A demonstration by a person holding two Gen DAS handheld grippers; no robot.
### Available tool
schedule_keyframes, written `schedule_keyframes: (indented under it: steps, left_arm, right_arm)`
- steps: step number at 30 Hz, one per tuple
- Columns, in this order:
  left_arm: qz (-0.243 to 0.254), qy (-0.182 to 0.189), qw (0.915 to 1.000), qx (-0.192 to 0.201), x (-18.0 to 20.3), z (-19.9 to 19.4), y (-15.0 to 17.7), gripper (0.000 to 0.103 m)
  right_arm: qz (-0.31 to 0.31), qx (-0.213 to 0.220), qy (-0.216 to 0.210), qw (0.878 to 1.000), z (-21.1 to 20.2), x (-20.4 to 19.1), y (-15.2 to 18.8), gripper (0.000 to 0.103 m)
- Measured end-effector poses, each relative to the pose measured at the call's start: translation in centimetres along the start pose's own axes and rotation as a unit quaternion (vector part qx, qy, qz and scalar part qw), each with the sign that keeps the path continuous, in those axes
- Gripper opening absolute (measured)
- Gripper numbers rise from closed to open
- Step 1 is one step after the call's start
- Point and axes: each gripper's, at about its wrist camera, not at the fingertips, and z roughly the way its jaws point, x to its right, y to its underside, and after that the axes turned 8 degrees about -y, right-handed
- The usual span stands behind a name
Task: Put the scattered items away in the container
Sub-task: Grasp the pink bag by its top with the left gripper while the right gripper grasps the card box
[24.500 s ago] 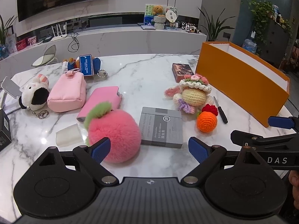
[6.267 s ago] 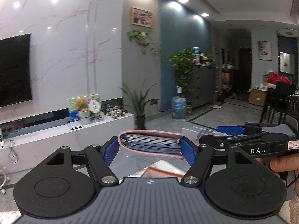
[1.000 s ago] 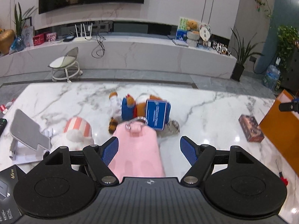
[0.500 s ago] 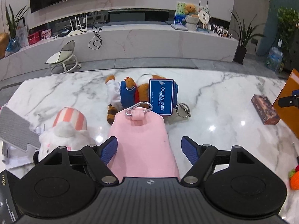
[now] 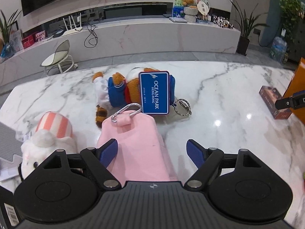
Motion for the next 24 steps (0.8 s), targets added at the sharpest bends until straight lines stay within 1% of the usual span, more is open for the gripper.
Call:
schedule_keyframes:
  steps: [2,9,13,14,15,16,17,18,19,21,23,24]
  left_arm:
    - [0.008,-0.003,1.0000,0.000,0.3,0.3,-0.1,0.096]
    - [0.039,-0.013,0.9992,0.002,1.0,1.0,-0.2,0.096]
    - [0.048,-0.018,0.9987,0.003,1.1,1.2,-0.3,0.096]
    - [0.050,-0.021,0.9985,0.003,1.1,1.3,-0.4,0.095]
    - [0.051,-0.024,0.9984,0.003,1.0,1.3,-0.4,0.093]
    - [0.052,-0.027,0.9983,0.003,1.0,1.3,-0.5,0.085]
    - [0.053,-0.030,0.9981,0.003,1.0,1.3,-0.6,0.074]
    - [0.053,-0.033,0.9980,0.004,0.9,1.3,-0.7,0.067]
    - [0.050,-0.035,0.9981,0.003,0.8,1.3,-0.8,0.056]
    - [0.027,-0.023,0.9994,0.000,-0.1,1.2,-1.1,0.054]
    - [0.013,-0.011,0.9999,-0.001,-0.7,1.0,-1.2,0.050]
    - [0.010,-0.008,0.9999,-0.001,-0.9,0.9,-1.3,0.049]
  right_arm:
    - [0.001,-0.004,0.003,1.000,0.7,-0.1,0.1,0.092]
    - [0.008,-0.014,0.006,1.000,2.6,-0.3,-0.1,0.092]
    - [0.010,-0.017,0.007,1.000,3.4,-0.4,-0.2,0.093]
    - [0.010,-0.015,0.005,1.000,3.5,-0.4,-0.1,0.093]
    - [0.012,-0.014,0.004,1.000,3.6,-0.4,-0.2,0.093]
    - [0.014,-0.014,0.004,1.000,3.6,-0.3,-0.3,0.093]
    - [0.016,-0.015,0.004,1.000,3.6,-0.3,-0.3,0.092]
    - [0.017,-0.016,0.003,1.000,3.7,-0.3,-0.4,0.092]
    - [0.018,-0.016,0.003,1.000,3.7,-0.3,-0.4,0.091]
    - [0.022,-0.015,0.002,1.000,3.7,-0.1,-0.5,0.087]
    - [0.030,-0.014,0.004,0.999,3.6,0.1,-0.7,0.078]
    - [0.034,-0.014,0.005,0.999,3.6,0.3,-0.7,0.075]
